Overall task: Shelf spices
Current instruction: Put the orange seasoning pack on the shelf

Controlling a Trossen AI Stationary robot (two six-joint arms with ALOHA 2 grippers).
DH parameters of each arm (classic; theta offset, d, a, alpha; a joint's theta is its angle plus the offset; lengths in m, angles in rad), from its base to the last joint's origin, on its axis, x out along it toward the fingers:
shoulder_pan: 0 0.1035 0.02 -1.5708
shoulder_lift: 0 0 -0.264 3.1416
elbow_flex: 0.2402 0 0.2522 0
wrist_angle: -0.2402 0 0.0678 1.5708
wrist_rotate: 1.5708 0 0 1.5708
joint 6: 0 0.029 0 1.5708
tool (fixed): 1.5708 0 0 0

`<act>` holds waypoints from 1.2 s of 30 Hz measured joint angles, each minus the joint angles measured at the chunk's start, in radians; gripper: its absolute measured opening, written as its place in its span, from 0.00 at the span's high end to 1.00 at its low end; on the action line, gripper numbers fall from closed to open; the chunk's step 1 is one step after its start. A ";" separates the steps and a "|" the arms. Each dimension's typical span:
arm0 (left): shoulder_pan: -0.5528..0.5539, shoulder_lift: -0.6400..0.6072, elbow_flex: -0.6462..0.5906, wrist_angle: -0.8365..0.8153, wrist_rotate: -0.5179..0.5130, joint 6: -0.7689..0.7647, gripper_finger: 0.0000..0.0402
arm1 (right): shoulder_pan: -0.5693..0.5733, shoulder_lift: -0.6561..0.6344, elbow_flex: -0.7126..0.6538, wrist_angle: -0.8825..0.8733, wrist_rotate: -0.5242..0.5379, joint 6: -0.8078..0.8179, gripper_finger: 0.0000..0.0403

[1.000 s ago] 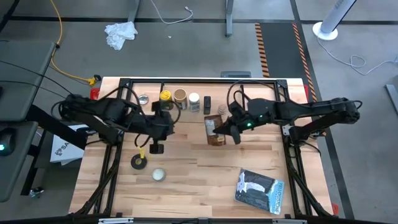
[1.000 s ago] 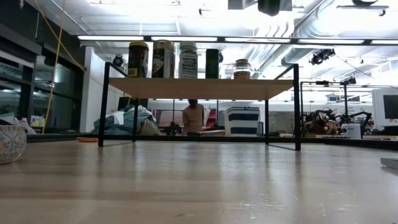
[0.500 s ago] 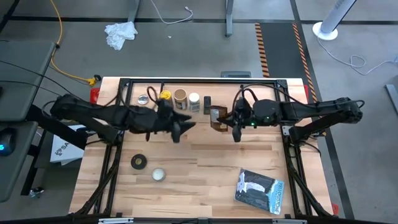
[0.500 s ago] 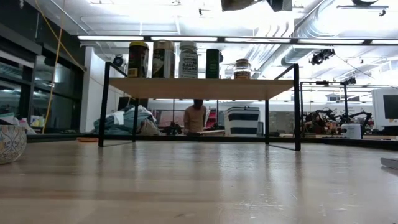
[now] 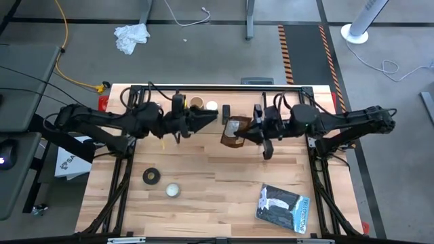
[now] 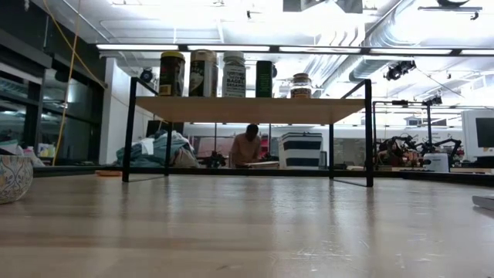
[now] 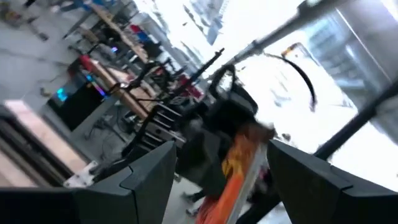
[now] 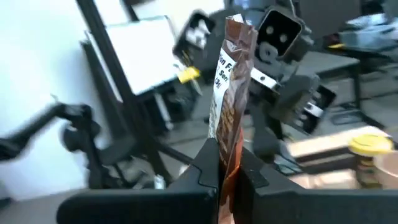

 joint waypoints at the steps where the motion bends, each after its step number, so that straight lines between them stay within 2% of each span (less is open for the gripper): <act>1: -0.001 0.000 0.000 0.005 0.008 0.032 0.38 | -0.005 0.000 0.000 0.017 -0.020 0.018 1.00; 4: -0.007 0.000 0.000 0.005 0.039 0.117 0.38 | -0.022 0.000 0.000 0.041 -0.079 0.069 1.00; 11: -0.011 0.005 0.000 -0.007 0.062 0.194 0.38 | -0.064 0.009 0.000 0.022 -0.162 0.157 1.00; 16: -0.003 0.013 0.001 -0.007 0.126 0.202 0.38 | -0.087 0.026 0.000 0.033 -0.222 0.207 1.00; 21: 0.010 0.048 0.006 -0.009 0.172 0.183 0.38 | -0.087 0.059 0.000 0.050 -0.229 0.220 1.00; 28: 0.012 0.074 0.047 -0.013 0.195 0.249 0.38 | -0.090 0.076 0.000 0.065 -0.212 0.231 1.00; 30: 0.019 0.059 0.045 -0.075 0.196 0.258 0.38 | -0.094 0.070 0.000 0.056 -0.190 0.228 1.00; 32: 0.032 0.001 0.043 -0.213 0.185 0.299 0.38 | -0.102 0.054 0.000 0.019 -0.167 0.208 1.00; 36: 0.041 -0.181 0.047 -0.587 0.052 0.308 0.38 | -0.129 -0.004 0.000 -0.101 -0.114 0.166 1.00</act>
